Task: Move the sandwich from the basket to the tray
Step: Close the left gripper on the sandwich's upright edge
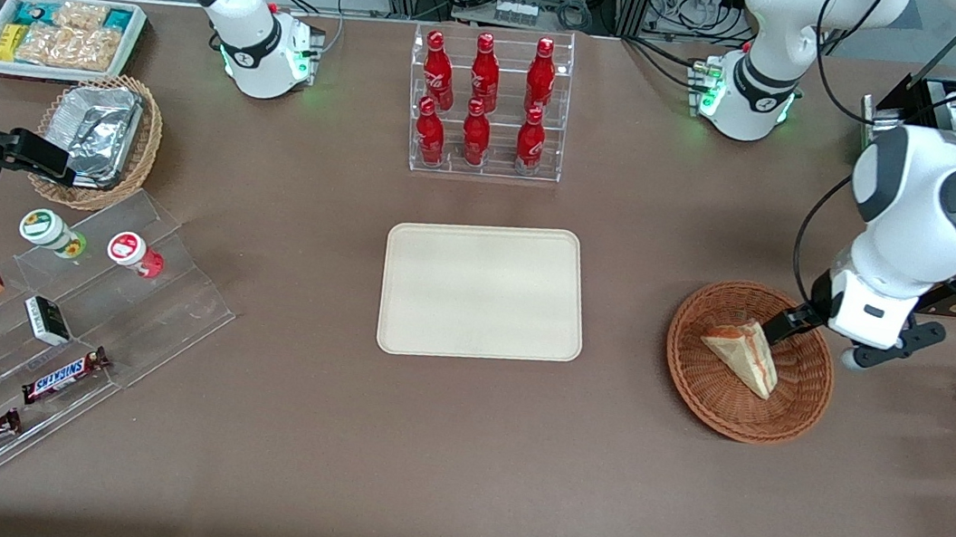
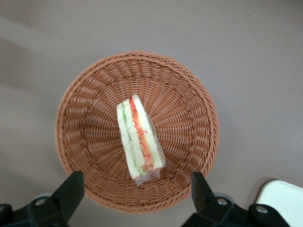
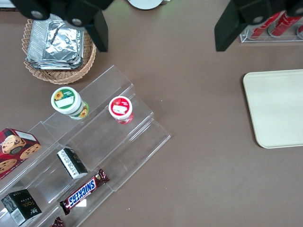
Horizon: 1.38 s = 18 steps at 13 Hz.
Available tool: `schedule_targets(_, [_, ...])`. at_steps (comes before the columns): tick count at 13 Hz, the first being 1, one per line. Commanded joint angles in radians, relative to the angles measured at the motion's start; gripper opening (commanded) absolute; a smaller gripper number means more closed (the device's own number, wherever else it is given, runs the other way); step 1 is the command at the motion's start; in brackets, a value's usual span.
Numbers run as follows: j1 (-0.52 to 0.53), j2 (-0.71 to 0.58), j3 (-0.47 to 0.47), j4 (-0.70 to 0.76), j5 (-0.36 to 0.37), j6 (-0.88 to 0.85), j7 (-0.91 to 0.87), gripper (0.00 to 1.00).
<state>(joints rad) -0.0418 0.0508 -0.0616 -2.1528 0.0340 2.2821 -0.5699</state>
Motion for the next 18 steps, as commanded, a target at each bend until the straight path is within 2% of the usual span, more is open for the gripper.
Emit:
schedule_targets(1, [-0.004,0.029,-0.001,-0.045,-0.012,0.069,-0.028,1.0])
schedule_targets(8, [-0.012,0.135,-0.018,-0.061,-0.017,0.166,-0.102,1.0])
schedule_targets(12, [-0.009,0.147,-0.017,-0.124,-0.016,0.237,-0.11,1.0])
schedule_targets(18, [-0.001,0.185,-0.012,-0.124,-0.017,0.278,-0.113,1.0])
